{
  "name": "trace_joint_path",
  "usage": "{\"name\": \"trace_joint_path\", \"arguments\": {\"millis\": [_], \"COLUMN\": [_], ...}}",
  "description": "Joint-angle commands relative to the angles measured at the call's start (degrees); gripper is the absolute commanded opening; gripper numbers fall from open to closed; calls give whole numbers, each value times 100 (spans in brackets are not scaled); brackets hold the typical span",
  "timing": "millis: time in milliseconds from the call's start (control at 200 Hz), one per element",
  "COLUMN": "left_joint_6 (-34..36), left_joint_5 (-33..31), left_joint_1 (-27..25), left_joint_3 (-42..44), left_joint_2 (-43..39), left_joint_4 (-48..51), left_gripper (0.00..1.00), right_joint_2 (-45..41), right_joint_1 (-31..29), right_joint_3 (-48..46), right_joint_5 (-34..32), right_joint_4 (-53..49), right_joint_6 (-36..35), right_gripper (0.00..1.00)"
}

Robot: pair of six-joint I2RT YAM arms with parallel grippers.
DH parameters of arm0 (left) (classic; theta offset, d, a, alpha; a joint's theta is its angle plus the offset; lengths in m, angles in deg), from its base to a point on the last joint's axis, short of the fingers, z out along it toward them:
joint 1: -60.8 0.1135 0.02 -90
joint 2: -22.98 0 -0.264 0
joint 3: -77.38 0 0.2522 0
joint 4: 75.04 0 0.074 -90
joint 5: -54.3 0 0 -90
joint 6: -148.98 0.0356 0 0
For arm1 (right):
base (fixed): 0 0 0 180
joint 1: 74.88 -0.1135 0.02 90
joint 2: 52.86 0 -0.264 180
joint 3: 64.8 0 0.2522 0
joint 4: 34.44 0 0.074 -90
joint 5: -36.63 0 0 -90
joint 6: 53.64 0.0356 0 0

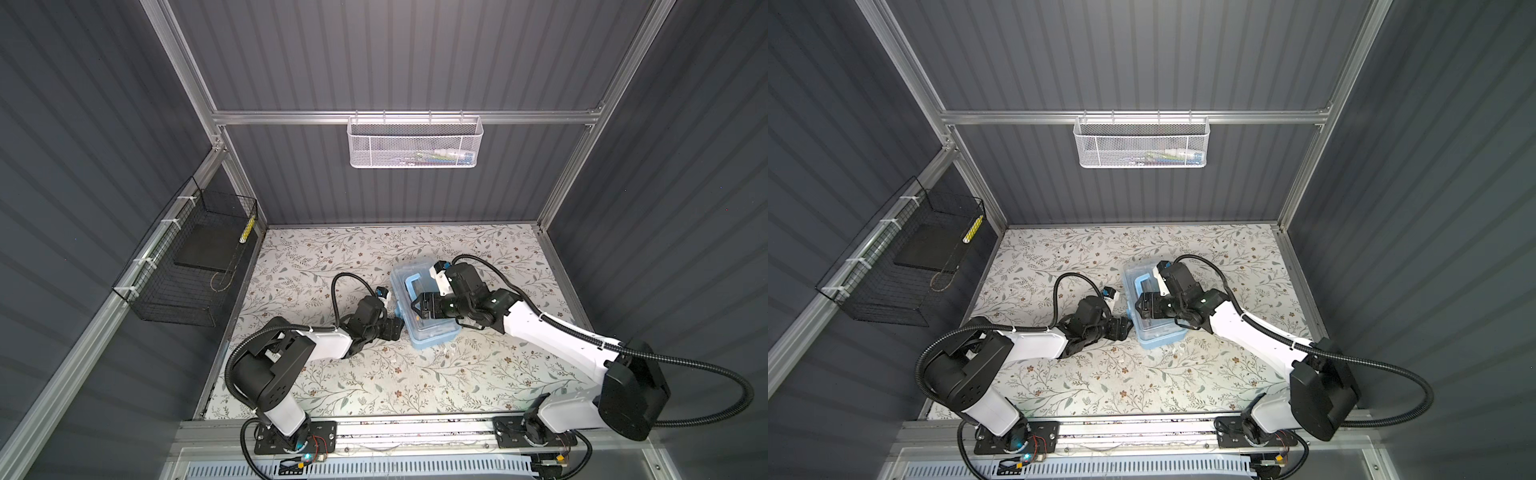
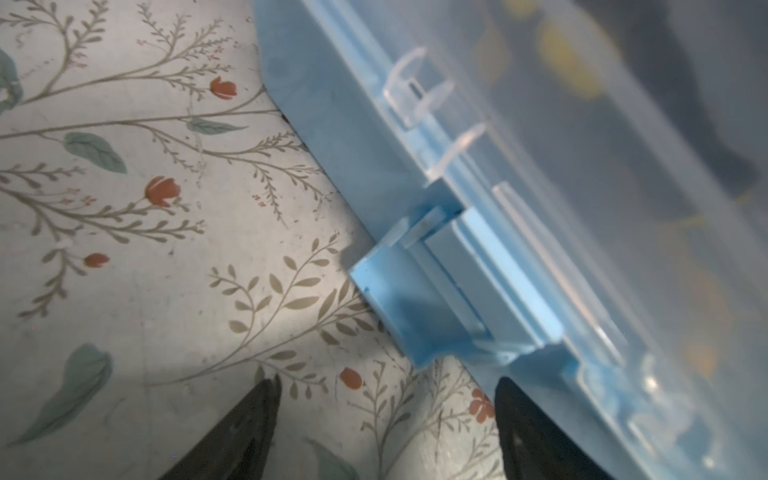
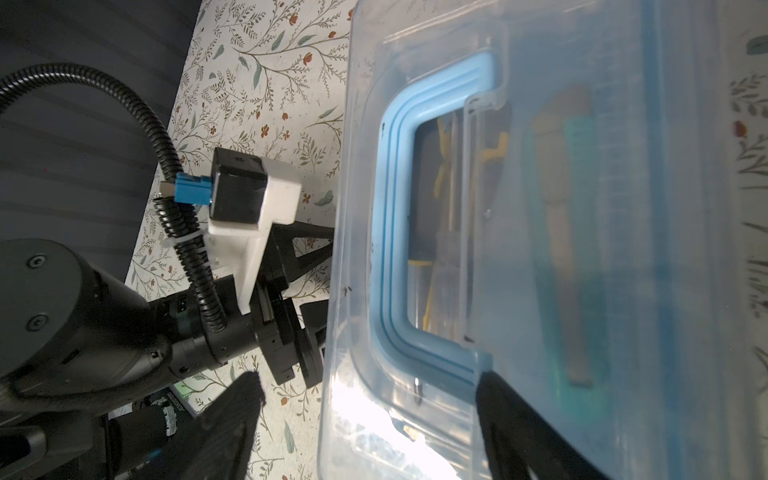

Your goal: Pack the tool kit

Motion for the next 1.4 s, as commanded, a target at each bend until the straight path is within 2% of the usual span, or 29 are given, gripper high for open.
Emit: {"name": "trace_joint_path", "arguments": {"millis": [0,175,340,490,786,1021,1191,1391], "left_joint_6": [123,61,43,9,-89,-228,-530,-704], "left_joint_5": [131,-469,-1084,-1277,-568,-186,264,400], "left_joint_1": [-43,-42,-34,-35,-35,-22,-18,96], "left_joint_3": [-295,-488,-525,-450,-151,23,53,291], "left_joint_2": [226,380,177,-152,-887,-975,-620,-735], "left_joint_4": [-113,280,689,874,294,-223,-759,-1157], "left_gripper": [83,82,75,75,79,80,75,67], "right_joint_2": [-108,-90,-90,-82,-82,-91,-104,-187], "right_joint_1": [11,11,7,11,11,11,3,3], "right_joint_3": [-54,-54,-63,-81,-133,-160,-160,-221], "right_joint_5": [-13,11,20,20,55,64,99,57], "right_joint_4": [-124,-107,-107,-90,-28,-6,-19,-54], "right_joint_6": [61,78,74,64,85,90,99,105], "right_gripper": [84,84,84,84,84,84,84,84]}}
